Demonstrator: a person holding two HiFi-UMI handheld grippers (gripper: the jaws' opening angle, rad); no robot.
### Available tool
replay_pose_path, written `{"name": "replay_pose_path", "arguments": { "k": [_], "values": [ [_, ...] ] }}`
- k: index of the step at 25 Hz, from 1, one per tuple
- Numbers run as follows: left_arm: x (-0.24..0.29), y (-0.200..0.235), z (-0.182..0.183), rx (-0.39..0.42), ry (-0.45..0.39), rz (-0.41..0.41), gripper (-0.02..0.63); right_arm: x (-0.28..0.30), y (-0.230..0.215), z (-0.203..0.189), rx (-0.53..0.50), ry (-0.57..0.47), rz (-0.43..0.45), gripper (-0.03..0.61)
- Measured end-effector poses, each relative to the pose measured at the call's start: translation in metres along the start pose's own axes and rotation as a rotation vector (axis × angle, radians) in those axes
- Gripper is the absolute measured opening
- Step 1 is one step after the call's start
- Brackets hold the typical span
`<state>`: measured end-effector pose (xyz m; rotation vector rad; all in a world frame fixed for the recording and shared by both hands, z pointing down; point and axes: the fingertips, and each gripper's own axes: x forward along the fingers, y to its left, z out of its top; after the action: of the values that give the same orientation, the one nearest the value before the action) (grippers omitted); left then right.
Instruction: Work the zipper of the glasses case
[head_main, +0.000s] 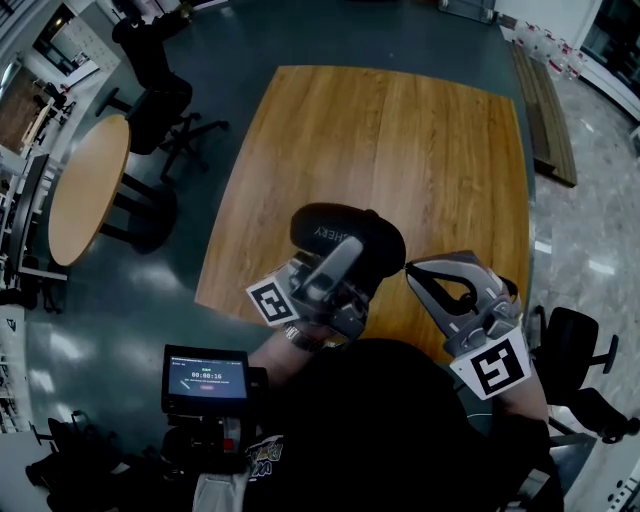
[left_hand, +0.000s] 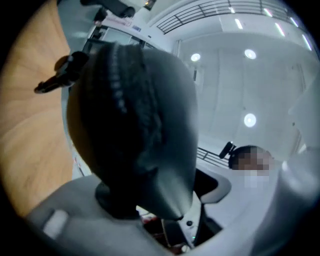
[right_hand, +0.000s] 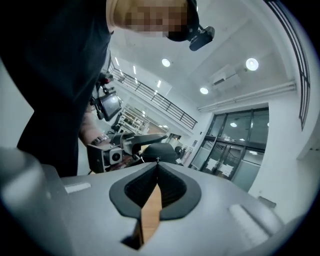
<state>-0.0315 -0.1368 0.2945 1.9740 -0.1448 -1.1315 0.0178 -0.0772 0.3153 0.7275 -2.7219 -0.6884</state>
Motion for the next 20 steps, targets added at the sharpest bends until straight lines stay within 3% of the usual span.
{"name": "replay_pose_path", "arguments": {
  "k": [4,8,15,18,20],
  "values": [
    [-0.002,0.013,0.014,0.107,-0.102,0.152,0.290,0.016,0.009,-0.019,-0.045,0.118,-0.050,0.005],
    [-0.007,0.022,0.015,0.184,-0.084,0.231,0.278,0.023,0.015,-0.034,-0.027,0.173,-0.076,0.005],
    [-0.011,0.028,0.014,0.217,-0.088,0.252,0.279,0.022,0.012,-0.041,0.106,0.172,-0.099,0.005],
    [-0.010,0.022,0.013,0.283,-0.039,0.225,0.287,0.023,0.005,-0.038,0.154,0.137,-0.128,0.005],
    [-0.009,0.017,0.007,0.258,0.013,0.175,0.287,0.018,-0.004,-0.034,0.152,0.116,-0.142,0.005]
  ]
}}
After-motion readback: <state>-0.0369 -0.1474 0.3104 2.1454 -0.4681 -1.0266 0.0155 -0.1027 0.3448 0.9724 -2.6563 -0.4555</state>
